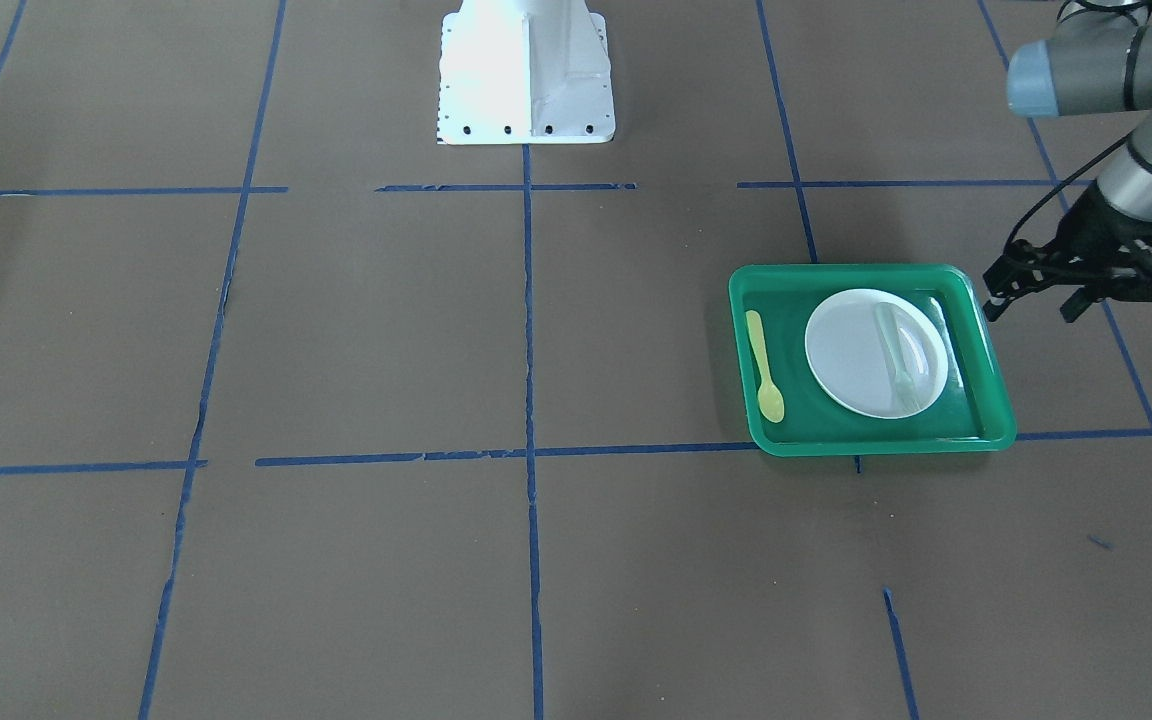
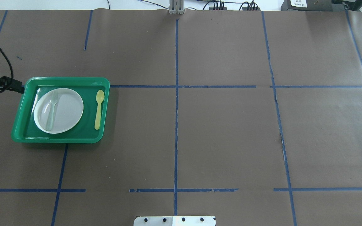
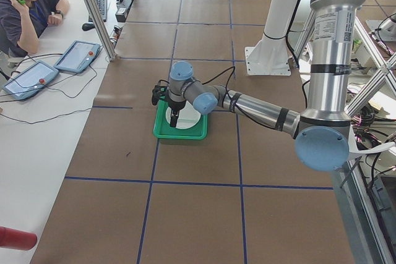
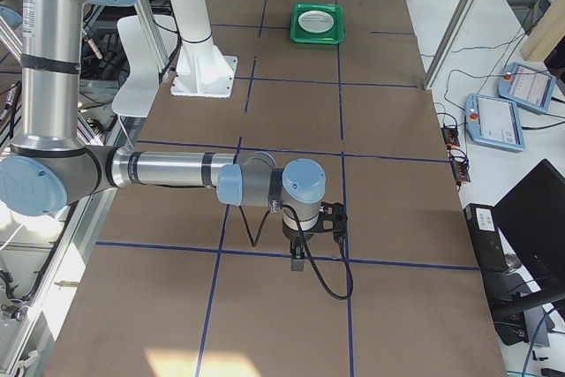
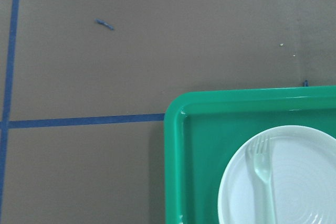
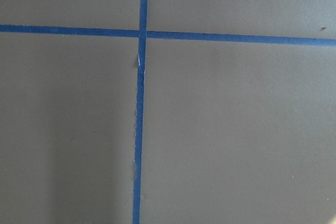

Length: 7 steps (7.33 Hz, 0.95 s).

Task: Place fork
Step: 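Move the left gripper over the white fork on the plate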

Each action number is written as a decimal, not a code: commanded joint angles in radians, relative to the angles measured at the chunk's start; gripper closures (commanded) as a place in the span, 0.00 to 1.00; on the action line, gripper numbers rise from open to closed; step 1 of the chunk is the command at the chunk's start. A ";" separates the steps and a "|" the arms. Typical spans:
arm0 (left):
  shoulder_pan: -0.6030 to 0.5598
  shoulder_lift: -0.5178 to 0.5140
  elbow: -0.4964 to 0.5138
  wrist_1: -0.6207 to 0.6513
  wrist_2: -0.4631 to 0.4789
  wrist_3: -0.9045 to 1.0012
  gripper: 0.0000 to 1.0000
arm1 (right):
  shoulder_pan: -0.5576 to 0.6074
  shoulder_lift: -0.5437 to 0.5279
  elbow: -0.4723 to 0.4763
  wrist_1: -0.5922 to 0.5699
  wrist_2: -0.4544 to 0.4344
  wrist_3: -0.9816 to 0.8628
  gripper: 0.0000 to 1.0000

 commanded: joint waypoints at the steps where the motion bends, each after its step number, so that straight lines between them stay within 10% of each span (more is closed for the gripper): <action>1: 0.134 -0.059 0.040 -0.005 0.075 -0.139 0.00 | 0.000 0.000 0.000 0.000 0.000 0.000 0.00; 7: 0.200 -0.084 0.162 -0.116 0.102 -0.182 0.12 | 0.000 0.000 0.000 0.000 0.000 0.000 0.00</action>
